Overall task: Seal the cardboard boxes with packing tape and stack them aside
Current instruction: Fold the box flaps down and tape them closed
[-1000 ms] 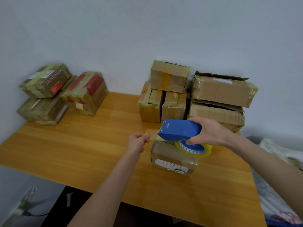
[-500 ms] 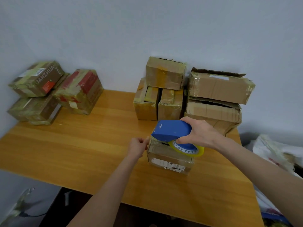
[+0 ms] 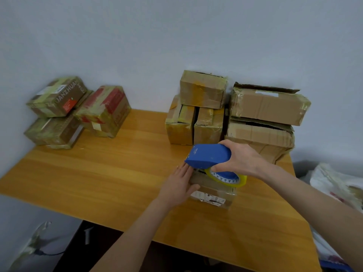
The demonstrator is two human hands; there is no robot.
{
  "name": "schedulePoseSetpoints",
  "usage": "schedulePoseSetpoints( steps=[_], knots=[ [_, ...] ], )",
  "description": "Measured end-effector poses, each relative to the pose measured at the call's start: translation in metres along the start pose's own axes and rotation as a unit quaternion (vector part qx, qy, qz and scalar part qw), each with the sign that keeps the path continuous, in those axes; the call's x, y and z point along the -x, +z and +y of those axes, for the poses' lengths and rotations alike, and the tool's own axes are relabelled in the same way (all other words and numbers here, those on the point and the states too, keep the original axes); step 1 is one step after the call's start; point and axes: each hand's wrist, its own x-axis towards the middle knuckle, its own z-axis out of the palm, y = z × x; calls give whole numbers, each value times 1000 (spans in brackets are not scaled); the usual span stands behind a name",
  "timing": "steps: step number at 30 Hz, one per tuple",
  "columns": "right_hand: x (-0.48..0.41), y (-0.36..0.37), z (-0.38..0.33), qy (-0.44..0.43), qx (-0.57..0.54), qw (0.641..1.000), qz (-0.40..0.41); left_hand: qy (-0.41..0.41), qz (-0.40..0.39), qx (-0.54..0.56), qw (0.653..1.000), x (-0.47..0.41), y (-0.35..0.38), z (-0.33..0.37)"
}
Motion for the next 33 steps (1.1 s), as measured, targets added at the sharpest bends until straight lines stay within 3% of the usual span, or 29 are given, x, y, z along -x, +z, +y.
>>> schedulePoseSetpoints(
  steps=[3, 13, 19, 27, 33],
  knots=[
    [0, -2, -1, -11, 25, 1000, -9, -8, -13, -63, 998, -1, 2, -1],
    [20, -42, 38, 38, 33, 996, -67, -5, -26, -103, 994, -2, -4, 2],
    [25, -27, 50, 42, -5, 998, -36, 43, -9, -166, 985, -9, -7, 20],
    [14, -17, 39, 14, -3, 1000, -28, 63, -30, -162, 984, -17, -9, 1],
    [9, -16, 34, -1, 37, 999, -30, 67, 2, -111, 992, -16, -3, -6]
  ],
)
